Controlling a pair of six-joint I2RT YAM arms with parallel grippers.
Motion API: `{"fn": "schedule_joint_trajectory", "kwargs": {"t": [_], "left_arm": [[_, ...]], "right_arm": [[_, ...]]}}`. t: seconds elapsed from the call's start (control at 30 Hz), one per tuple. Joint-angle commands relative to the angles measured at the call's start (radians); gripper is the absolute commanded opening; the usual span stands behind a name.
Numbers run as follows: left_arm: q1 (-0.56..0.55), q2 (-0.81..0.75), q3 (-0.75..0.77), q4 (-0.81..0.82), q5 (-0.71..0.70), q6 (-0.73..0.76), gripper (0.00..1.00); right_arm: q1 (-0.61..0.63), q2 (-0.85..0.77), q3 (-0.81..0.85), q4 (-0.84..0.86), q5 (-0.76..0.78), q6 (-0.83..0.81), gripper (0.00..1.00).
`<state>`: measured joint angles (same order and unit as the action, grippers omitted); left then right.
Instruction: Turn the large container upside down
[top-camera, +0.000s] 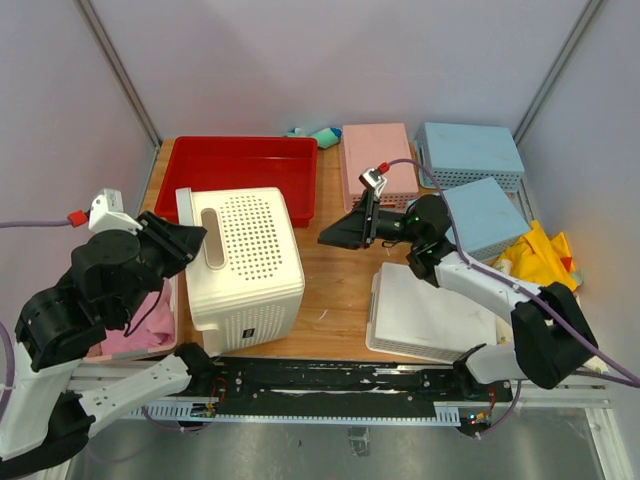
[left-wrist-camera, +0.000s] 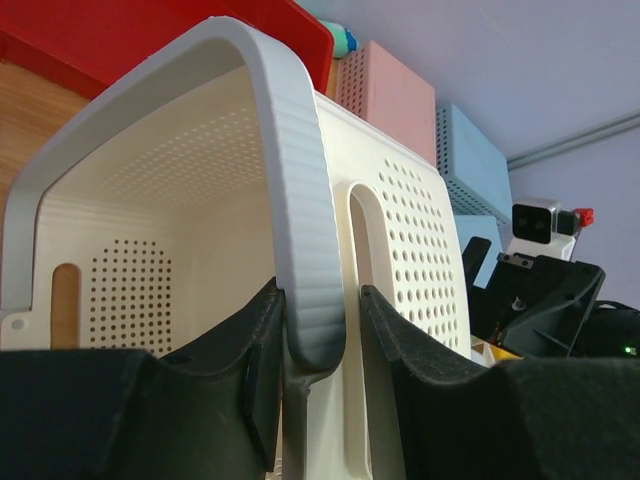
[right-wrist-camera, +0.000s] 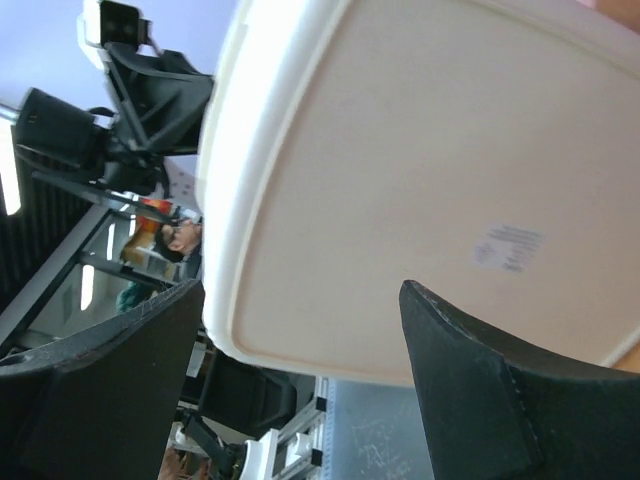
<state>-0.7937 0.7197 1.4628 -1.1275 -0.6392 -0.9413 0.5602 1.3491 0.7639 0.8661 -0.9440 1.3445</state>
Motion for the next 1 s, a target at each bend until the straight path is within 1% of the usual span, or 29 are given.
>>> {"fn": "schedule_joint_trajectory", "kwargs": {"t": [0.0,0.13,0.23,0.4,0.5,0.63,0.7,0.8,0.87,0.97], "left_arm": [[0.002,-0.014,-0.025,-0.003,-0.028,-0.002,0.00],[0.002,-0.014,-0.033,0.002,-0.024,0.002,0.00],[0.002,-0.013,-0.032,0.003,-0.025,0.007,0.00],[0.002,-0.003,-0.058,0.024,-0.001,0.013,0.00],[0.001,0.011,-0.101,0.081,0.036,0.025,0.00],[0.002,0.073,-0.129,0.170,0.097,0.050,0.00],[0.002,0.101,-0.133,0.233,0.127,0.070,0.00],[0.003,0.142,-0.128,0.302,0.167,0.093,0.00],[0.002,0.167,-0.124,0.335,0.188,0.105,0.00],[0.002,0.190,-0.123,0.373,0.209,0.116,0.00]], "right_arm": [[0.066,0.100,0.082,0.375,-0.011,0.228,0.81],[0.120,0.220,0.159,0.557,-0.018,0.373,0.82],[0.151,0.269,0.203,0.616,-0.029,0.414,0.82],[0.170,0.259,0.233,0.625,-0.048,0.409,0.82],[0.175,0.229,0.239,0.620,-0.069,0.402,0.81],[0.177,0.171,0.242,0.604,-0.090,0.395,0.81],[0.177,0.138,0.247,0.571,-0.101,0.375,0.81],[0.177,0.075,0.260,0.452,-0.118,0.292,0.81],[0.177,0.026,0.275,0.318,-0.123,0.198,0.82],[0.177,-0.051,0.313,0.046,-0.114,-0.006,0.82]]}}
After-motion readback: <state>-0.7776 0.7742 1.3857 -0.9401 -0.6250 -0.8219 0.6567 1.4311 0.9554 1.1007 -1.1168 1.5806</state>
